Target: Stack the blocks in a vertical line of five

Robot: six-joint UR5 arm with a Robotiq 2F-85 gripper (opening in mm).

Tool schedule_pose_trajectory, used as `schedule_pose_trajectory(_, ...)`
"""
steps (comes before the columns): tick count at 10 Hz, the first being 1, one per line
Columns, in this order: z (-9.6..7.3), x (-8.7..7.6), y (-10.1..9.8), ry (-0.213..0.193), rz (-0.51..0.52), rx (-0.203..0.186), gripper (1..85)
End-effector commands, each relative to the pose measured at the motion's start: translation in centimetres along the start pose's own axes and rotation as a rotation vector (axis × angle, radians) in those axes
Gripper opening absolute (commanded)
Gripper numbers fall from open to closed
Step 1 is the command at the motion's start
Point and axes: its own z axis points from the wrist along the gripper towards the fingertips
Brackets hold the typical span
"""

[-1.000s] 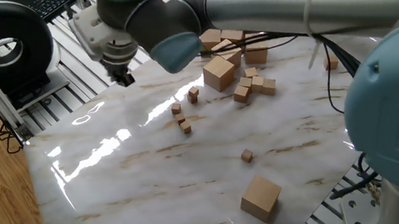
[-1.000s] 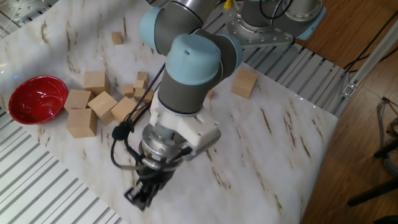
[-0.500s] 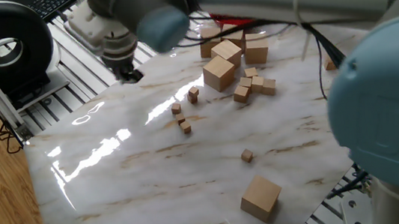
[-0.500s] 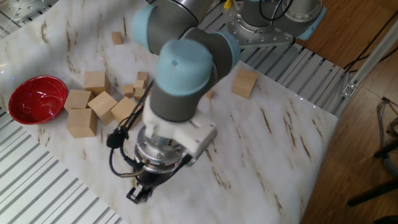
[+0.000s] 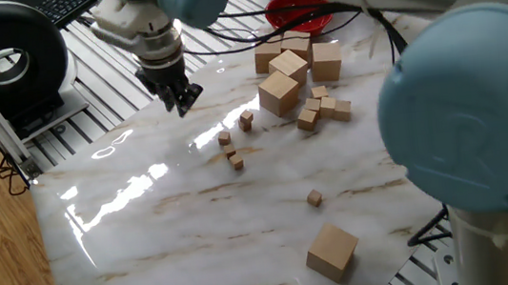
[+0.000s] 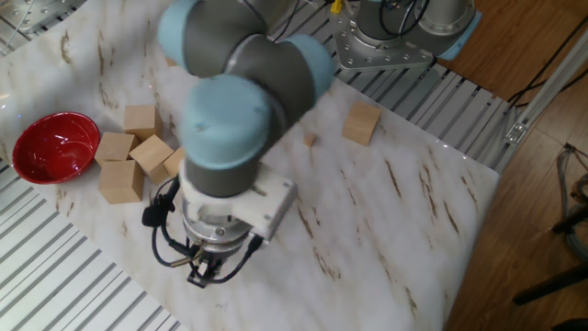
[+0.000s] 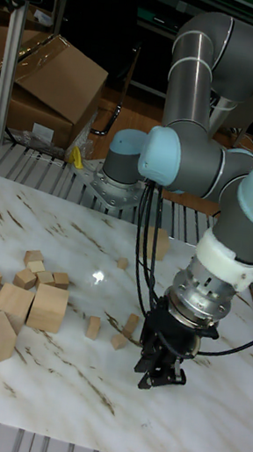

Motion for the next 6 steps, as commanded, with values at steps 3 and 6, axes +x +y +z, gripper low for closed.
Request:
schedule_pose_trajectory(3, -0.6, -1.6, 4.0, -0.096, -0.086, -0.123, 39.7)
schedule_pose_trajectory(6, -0.1, -0.8, 7.5, -0.008, -0.188, -0.187, 45.7)
